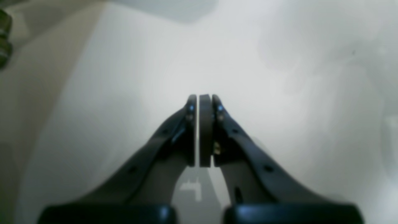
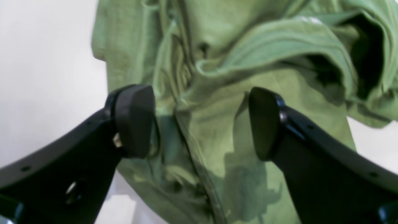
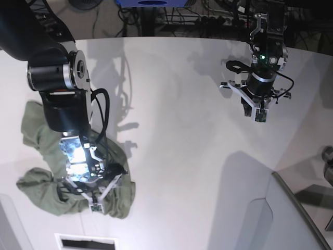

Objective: Layout the t-shirt on the table in an organized manner, then fold the t-shirt properly
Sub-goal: 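Lift the grasped shirt with the right gripper and drag it sideways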

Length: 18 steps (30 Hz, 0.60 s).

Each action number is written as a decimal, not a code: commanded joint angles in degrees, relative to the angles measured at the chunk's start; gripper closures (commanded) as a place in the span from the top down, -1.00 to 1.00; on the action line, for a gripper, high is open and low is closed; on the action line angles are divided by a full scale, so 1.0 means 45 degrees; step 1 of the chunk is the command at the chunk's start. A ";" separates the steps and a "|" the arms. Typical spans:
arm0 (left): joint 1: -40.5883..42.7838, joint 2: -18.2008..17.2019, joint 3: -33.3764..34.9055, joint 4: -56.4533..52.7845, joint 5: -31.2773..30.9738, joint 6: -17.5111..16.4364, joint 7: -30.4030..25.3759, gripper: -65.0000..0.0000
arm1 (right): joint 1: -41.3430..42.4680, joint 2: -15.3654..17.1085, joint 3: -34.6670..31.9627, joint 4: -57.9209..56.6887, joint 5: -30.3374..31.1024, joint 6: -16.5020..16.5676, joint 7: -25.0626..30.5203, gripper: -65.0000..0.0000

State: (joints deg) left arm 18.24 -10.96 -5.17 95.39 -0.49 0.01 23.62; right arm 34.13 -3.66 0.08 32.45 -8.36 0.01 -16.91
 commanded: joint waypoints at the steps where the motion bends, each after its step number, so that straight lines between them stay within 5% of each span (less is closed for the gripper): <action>1: -0.0058 -0.0094 -0.0053 0.0242 0.0002 0.0066 -0.0296 -0.93 | 0.0513 0.0042 0.0051 0.0008 -0.0027 -0.0032 0.0309 0.16; 7: 0.0000 -0.0094 -0.0053 0.0262 0.0002 0.0066 -0.0296 -0.93 | 0.0572 0.0081 0.0051 -0.0207 -0.0027 -0.0032 0.0328 -0.76; 9: 0.0000 -0.0094 -0.0053 0.0262 0.0002 0.0066 -0.0296 -0.93 | 0.0513 0.0061 0.0051 -0.0168 -0.0027 -0.0032 0.0192 -0.91; 14: -0.0097 -0.0114 -0.0053 0.0262 0.0002 0.0066 -0.0296 -0.94 | 0.0220 0.0120 0.0051 0.0321 -0.0027 -0.0051 -0.0863 -1.00; 18: -0.0136 -0.0133 -0.0053 0.0242 0.0002 0.0066 -0.0315 -0.94 | -0.1557 0.0433 0.0051 0.3818 -0.0086 -0.0071 -0.1137 -1.00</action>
State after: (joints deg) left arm 17.87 -11.00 -5.17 95.48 -0.56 -0.01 23.40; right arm 25.15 -2.37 0.14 48.51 -8.51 0.03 -22.96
